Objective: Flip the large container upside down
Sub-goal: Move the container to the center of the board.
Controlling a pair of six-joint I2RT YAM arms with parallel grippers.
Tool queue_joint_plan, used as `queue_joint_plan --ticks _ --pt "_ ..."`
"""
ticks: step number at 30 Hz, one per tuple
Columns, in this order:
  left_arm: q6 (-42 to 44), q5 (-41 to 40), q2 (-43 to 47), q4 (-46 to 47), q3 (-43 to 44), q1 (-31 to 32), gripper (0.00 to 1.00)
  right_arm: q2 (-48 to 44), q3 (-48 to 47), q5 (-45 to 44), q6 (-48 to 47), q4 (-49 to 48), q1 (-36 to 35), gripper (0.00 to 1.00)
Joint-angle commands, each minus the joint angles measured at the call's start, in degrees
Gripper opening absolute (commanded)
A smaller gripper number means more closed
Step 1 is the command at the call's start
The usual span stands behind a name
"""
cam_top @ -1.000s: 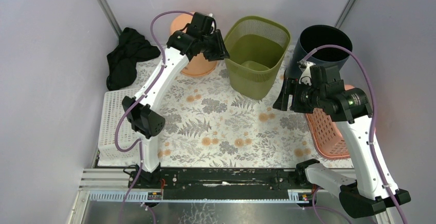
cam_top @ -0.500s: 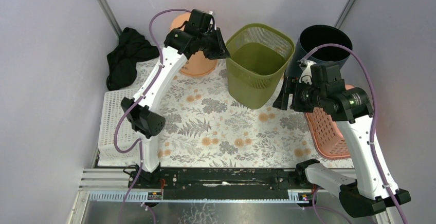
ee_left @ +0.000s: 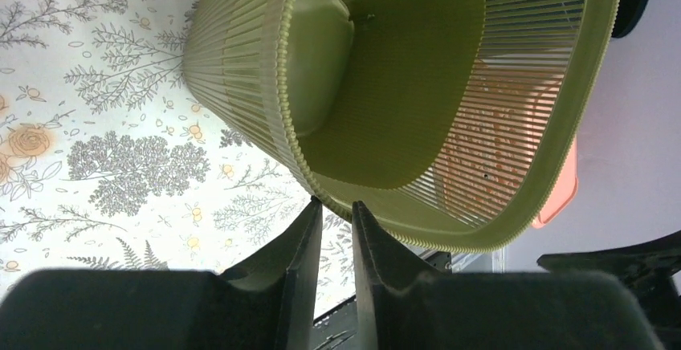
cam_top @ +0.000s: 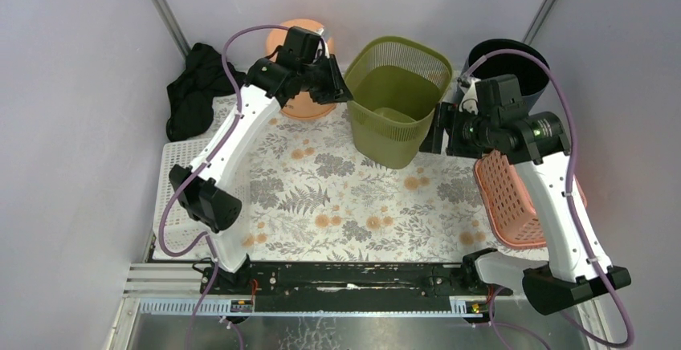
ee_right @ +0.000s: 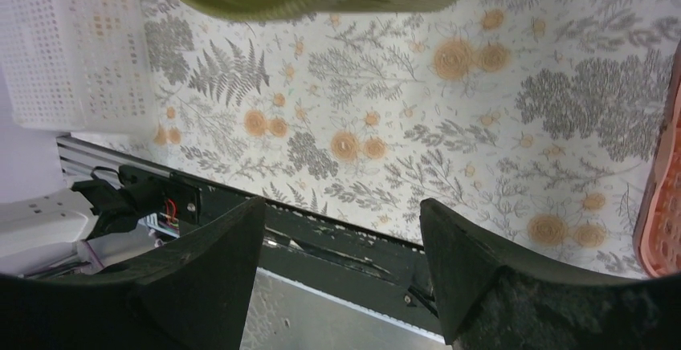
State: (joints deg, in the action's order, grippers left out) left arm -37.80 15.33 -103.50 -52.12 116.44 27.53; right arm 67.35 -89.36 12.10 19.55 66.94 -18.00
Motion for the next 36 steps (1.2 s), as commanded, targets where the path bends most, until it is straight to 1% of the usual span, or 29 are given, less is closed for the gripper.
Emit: queue_joint_plan --ticks 1,5,7,11,15,18,21,24,29,30,31,32,36 --pt "1.92 2.31 1.84 -0.6 -2.8 0.77 0.25 2.92 -8.75 -0.43 0.95 -1.6 -0.28 0.78" --pt "2.41 3.83 2.99 -0.81 -2.38 0.68 0.25 6.91 -16.66 -2.13 0.84 0.53 -0.22 0.79" --pt "2.7 4.35 3.54 -0.96 -2.7 0.68 0.24 8.23 -19.13 -3.26 0.66 1.34 -0.28 0.8" --pt "3.15 5.27 4.72 -0.99 -4.05 0.66 0.23 10.13 -20.96 -4.56 0.57 2.2 -0.28 0.8" --pt "3.17 5.27 7.11 -0.95 -5.31 0.66 0.23 11.23 -20.88 -6.12 0.65 1.95 -0.28 0.81" --pt "3.26 4.73 9.23 -0.57 -7.43 0.71 0.27 13.27 -22.53 -6.65 0.81 1.87 -0.26 0.81" --pt "2.92 4.72 12.62 0.84 -11.27 0.63 0.39 15.75 -24.95 -7.69 0.64 1.74 -0.28 0.81" --pt "3.27 3.22 16.19 1.23 -14.41 0.61 0.55 18.37 -28.18 -9.41 0.31 3.02 -0.24 0.81" --pt "4.59 1.53 20.43 1.29 -19.88 -0.97 0.81 21.12 -27.62 -12.33 0.39 2.37 -0.28 0.81" --pt "4.72 1.57 20.91 1.63 -21.07 -1.26 0.88 21.57 -27.13 -12.54 0.37 2.03 -0.28 0.81" --pt "4.87 1.72 21.36 1.96 -22.03 -1.51 0.98 22.12 -27.03 -12.92 0.47 1.98 -0.23 0.81" --pt "5.11 1.74 21.7 1.99 -22.76 -1.71 1.0 22.71 -27.1 -13.34 0.45 2.05 -0.28 0.81" --pt "5.61 1.18 22.82 2.5 -25.08 -1.98 1.0 24.74 -27.21 -15.98 0.16 1.88 -0.24 0.81"
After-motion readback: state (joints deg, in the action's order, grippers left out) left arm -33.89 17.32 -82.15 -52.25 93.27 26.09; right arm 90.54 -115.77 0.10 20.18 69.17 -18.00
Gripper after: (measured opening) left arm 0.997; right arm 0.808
